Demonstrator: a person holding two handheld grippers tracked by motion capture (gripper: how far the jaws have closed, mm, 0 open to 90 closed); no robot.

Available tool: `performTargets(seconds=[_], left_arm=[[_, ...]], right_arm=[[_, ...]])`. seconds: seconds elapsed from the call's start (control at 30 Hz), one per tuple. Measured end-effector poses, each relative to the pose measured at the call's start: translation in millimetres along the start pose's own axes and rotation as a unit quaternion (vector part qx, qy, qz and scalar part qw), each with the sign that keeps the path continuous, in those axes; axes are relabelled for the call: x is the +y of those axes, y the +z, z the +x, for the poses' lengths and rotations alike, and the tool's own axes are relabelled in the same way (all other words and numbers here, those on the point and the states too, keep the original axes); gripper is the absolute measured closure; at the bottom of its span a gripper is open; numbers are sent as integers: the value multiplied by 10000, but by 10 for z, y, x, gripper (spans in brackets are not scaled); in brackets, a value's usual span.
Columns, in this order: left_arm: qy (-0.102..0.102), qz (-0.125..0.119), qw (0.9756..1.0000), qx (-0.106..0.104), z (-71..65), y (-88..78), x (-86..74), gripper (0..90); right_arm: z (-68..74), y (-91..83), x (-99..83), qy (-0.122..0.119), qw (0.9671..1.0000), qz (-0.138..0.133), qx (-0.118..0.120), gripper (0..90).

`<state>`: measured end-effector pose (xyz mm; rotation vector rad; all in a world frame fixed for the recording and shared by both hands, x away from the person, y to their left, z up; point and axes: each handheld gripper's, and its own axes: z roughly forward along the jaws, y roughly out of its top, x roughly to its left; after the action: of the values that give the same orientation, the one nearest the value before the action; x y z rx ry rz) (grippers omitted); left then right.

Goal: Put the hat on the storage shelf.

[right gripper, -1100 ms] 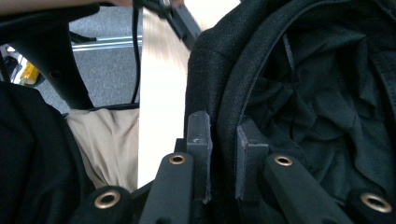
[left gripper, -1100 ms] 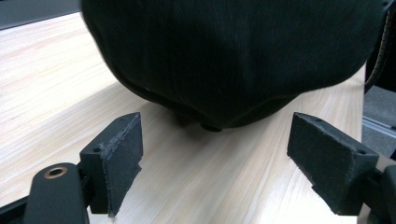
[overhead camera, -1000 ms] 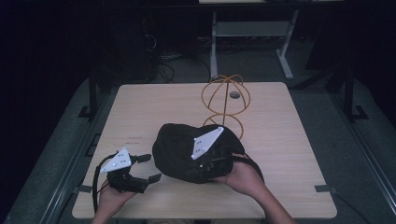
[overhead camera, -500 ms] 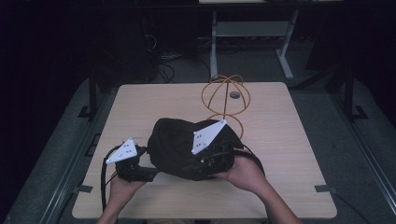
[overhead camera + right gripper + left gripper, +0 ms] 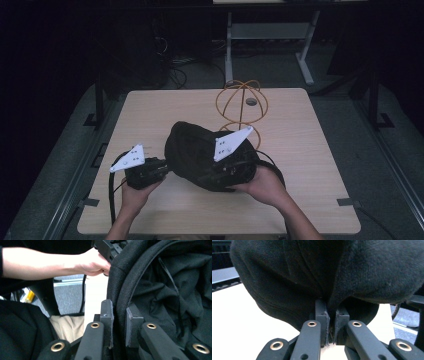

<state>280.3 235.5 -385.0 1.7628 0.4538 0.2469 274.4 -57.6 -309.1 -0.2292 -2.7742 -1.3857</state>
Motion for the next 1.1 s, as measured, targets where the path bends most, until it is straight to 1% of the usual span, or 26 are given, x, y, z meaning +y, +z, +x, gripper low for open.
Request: performTargets(seconds=[0.2, 0.27, 0.33, 0.37, 0.4, 0.5, 0.6, 0.67, 0.73, 0.77, 0.8, 0.87, 0.9, 0.97, 1.0, 1.07, 1.1], left_arm=[[155, 35, 9998, 138, -15, -59, 216, 860], [222, 58, 9996, 180, -29, -78, 298, 861], [233, 14, 9995, 228, -42, -97, 375, 861], [257, 39, 9994, 233, -40, -112, 414, 861], [323, 91, 9991, 246, -39, -125, 454, 861], [412, 177, 9986, 291, -49, -126, 583, 862], [533, 252, 9977, 337, -57, -118, 699, 863], [595, 297, 9971, 364, -61, -109, 777, 863], [704, 391, 9960, 398, -61, -105, 840, 864], [762, 463, 9952, 414, -58, -109, 867, 863], [792, 533, 9945, 427, -54, -110, 892, 864], [828, 609, 9937, 453, -42, -113, 933, 864], [823, 613, 9937, 450, -39, -114, 943, 864], [826, 628, 9936, 447, -30, -124, 969, 863], [823, 634, 9936, 449, -25, -131, 977, 864], [806, 632, 9937, 446, -11, -140, 988, 864], [802, 621, 9938, 448, -3, -142, 994, 863]], right_arm=[[-64, -95, -57, 219, 9991, -353, -19, 767], [-88, -117, -74, 277, 9984, -493, 11, 753], [-117, -141, -93, 363, 9973, -636, -7, 727], [-133, -152, -104, 406, 9967, -699, 7, 712], [-146, -161, -115, 442, 9963, -737, 13, 703], [-173, -173, -143, 550, 9954, -782, 36, 672], [-204, -174, -172, 601, 9946, -848, 71, 644], [-222, -186, -194, 624, 9938, -924, 51, 586], [-231, -210, -217, 674, 9934, -929, -39, 476], [-230, -229, -232, 721, 9933, -896, -97, 440], [-229, -252, -256, 738, 9934, -864, -162, 432], [-228, -306, -331, 801, 9928, -833, -310, 380], [-233, -329, -374, 824, 9925, -813, -405, 361], [-246, -367, -459, 889, 9915, -795, -515, 334], [-255, -391, -526, 955, 9906, -806, -559, 327], [-266, -423, -622, 989, 9895, -785, -709, 313], [-272, -442, -677, 1046, 9887, -739, -782, 311]])
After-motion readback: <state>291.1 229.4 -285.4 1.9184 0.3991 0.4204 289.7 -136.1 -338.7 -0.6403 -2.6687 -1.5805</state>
